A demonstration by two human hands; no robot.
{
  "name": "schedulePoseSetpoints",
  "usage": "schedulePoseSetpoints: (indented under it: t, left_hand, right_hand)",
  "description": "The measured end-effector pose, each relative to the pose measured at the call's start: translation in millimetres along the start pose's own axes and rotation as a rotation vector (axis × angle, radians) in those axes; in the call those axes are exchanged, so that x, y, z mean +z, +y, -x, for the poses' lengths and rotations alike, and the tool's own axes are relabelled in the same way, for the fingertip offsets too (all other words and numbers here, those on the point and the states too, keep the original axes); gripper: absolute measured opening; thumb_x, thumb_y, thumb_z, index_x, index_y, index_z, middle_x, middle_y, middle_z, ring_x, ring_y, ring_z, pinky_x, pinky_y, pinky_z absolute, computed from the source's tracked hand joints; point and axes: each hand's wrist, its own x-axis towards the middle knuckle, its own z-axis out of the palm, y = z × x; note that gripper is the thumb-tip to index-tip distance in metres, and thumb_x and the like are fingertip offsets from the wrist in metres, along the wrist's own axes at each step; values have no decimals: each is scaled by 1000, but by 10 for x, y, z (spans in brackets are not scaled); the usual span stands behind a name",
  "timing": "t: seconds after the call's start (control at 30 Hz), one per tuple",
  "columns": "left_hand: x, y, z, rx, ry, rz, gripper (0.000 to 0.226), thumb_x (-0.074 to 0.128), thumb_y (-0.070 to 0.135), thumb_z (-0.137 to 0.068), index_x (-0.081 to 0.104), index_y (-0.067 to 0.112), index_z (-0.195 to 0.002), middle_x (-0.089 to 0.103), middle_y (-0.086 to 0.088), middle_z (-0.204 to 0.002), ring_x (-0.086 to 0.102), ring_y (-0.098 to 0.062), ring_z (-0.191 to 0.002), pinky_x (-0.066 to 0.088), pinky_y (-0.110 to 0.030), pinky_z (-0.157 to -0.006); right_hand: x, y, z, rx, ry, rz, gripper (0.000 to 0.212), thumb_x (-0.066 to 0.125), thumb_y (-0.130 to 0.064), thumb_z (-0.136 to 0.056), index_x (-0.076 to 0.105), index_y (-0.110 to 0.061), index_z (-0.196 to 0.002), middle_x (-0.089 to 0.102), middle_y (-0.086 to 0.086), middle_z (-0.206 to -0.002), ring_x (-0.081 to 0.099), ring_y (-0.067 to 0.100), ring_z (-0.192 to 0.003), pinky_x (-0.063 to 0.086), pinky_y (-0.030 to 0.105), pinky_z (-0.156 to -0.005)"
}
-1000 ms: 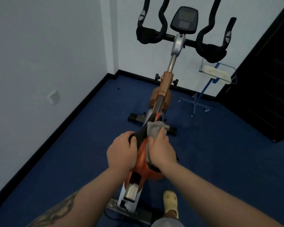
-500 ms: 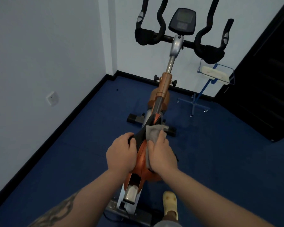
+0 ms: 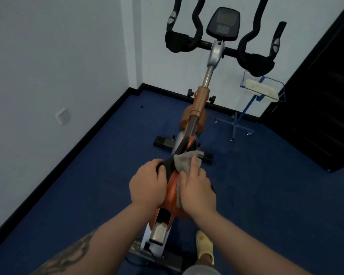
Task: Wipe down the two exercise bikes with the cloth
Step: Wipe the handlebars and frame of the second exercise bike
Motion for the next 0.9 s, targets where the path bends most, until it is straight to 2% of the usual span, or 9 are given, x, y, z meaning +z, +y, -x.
schedulePoseSetpoints:
  t: [0.1, 0.23, 0.3, 0.4, 0.5, 0.63, 0.7, 0.8, 0.9]
  left_hand:
    - [1, 8, -11, -5, -1, -8, 31, 43, 32, -99, 61, 26, -123, 65, 9, -115, 59, -10, -102, 36, -25, -75]
    - [-6, 1, -13, -1, -12, -5, 32, 42, 32, -99, 61, 26, -124, 65, 8, -117, 60, -12, -103, 43, -28, -78]
    - [-2, 4, 3, -1, -8, 0, 32, 42, 32, -99, 61, 26, -124, 65, 8, -116, 60, -11, -103, 41, -27, -77]
    - [0, 2, 12, 4, 8, -1, 31, 43, 32, -99, 62, 26, -123, 65, 9, -115, 59, -9, -101, 37, -24, -74]
    - [4, 11, -4, 4, 7, 1, 31, 43, 32, -99, 62, 26, -123, 66, 9, -114, 59, -9, -100, 37, -25, -74]
    - [-13, 6, -5, 0, -4, -9, 32, 43, 32, -99, 61, 26, -125, 65, 8, -117, 60, -11, -103, 39, -25, -76]
    - [-10, 9, -2, -2, -6, -7, 32, 42, 32, -99, 61, 26, -125, 65, 8, -118, 59, -11, -104, 38, -25, -76]
    - [-11, 16, 6, 2, -10, -2, 32, 42, 32, -99, 61, 26, -125, 65, 9, -117, 59, -9, -103, 37, -24, -76]
    - [-13, 14, -6, 5, -6, 1, 32, 43, 32, -99, 61, 26, -124, 65, 9, -115, 59, -9, -101, 39, -25, -76]
  right_hand:
    - [-8, -90, -218, 69, -68, 3, 62, 23, -43, -102, -10, -28, -153, 34, 9, -148, 48, 29, -118, 36, 38, -77]
    - [-80, -237, -533, 228, -167, -68, 77, 39, -30, -101, -16, -17, -152, 15, 13, -160, 44, 35, -129, 41, 40, -94]
    - [-81, -216, -474, 209, -161, -51, 75, 38, -31, -101, -13, -16, -153, 17, 14, -159, 46, 34, -127, 41, 38, -88]
    - [-9, -65, -198, 76, -82, -17, 64, 26, -40, -102, -5, -19, -154, 32, 12, -150, 49, 29, -118, 37, 36, -77]
    - [-22, -32, -177, 67, -67, -22, 63, 24, -42, -102, -1, -18, -154, 34, 12, -148, 49, 29, -118, 39, 37, -80]
    - [-93, -212, -498, 222, -160, -58, 63, 26, -35, -104, -5, -13, -154, 21, 12, -158, 47, 34, -126, 41, 38, -90]
    - [-93, -226, -533, 238, -149, -73, 63, 26, -34, -104, -4, -12, -154, 21, 12, -158, 47, 34, -126, 41, 37, -89]
    - [-54, -107, -293, 116, -88, -29, 62, 25, -39, -103, 0, -16, -154, 35, 14, -149, 53, 31, -116, 40, 36, -77]
    - [-26, 6, -48, 5, -11, -31, 59, 24, -44, -101, 5, -22, -152, 43, 10, -139, 54, 26, -109, 41, 35, -74]
